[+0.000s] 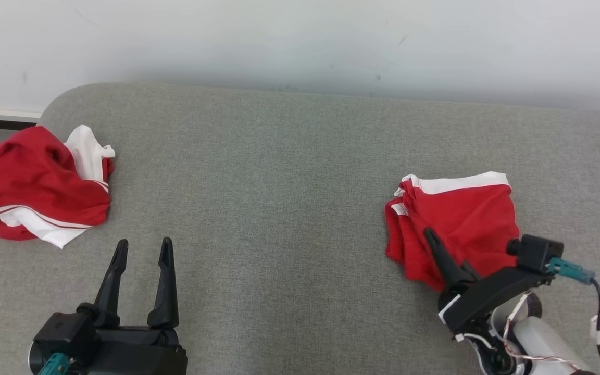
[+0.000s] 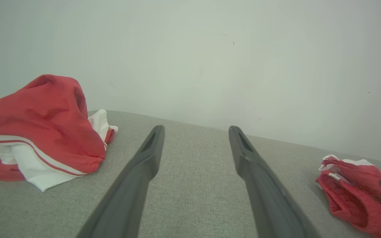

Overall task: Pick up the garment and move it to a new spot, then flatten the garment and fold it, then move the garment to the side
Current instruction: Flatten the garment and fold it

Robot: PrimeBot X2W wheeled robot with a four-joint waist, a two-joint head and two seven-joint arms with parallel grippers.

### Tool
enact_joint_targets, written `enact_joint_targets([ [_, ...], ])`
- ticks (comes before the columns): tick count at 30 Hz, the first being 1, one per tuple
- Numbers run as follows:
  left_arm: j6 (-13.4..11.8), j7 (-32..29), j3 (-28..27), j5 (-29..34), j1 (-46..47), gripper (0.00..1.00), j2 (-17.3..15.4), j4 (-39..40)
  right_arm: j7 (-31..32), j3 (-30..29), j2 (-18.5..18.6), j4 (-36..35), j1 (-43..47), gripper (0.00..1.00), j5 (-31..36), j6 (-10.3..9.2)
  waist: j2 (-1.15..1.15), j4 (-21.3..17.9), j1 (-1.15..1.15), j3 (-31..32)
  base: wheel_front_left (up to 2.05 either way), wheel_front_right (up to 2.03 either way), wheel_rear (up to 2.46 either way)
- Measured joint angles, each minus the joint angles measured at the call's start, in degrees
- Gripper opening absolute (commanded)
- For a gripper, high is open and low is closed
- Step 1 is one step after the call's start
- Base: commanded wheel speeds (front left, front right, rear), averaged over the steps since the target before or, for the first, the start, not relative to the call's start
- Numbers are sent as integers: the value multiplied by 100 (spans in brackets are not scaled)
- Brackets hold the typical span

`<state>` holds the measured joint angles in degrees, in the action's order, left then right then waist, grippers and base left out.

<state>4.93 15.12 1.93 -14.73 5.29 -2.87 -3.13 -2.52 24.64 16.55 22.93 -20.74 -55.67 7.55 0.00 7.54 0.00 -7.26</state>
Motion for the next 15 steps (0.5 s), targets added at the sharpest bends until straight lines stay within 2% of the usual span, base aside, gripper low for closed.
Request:
enact_joint_targets([
  [6, -41, 0, 40, -13, 3, 100, 0, -4, 47, 112, -132, 79, 100, 0, 260, 0, 0, 12, 0, -39, 0, 0, 0],
  [7, -46, 0, 43, -30, 2, 100, 0, -7, 12, 104, -145, 73, 103, 4, 280, 0, 0, 0, 0, -35, 0, 0, 0],
  [8, -47, 0, 43, -42, 2, 100, -1, -10, -40, 112, -147, 29, 108, 33, 299, 0, 0, -13, 0, -32, 0, 0, 0],
  [9, -53, 0, 44, -44, 2, 100, 0, -13, -88, 126, -138, -45, 108, 100, 330, 0, 0, -27, 0, -29, 0, 0, 0],
  [15, -63, 0, 16, -41, 2, 100, 0, -40, -563, -194, 97, -322, 96, 100, 337, 0, 0, -134, 0, 11, 0, 0, 0],
])
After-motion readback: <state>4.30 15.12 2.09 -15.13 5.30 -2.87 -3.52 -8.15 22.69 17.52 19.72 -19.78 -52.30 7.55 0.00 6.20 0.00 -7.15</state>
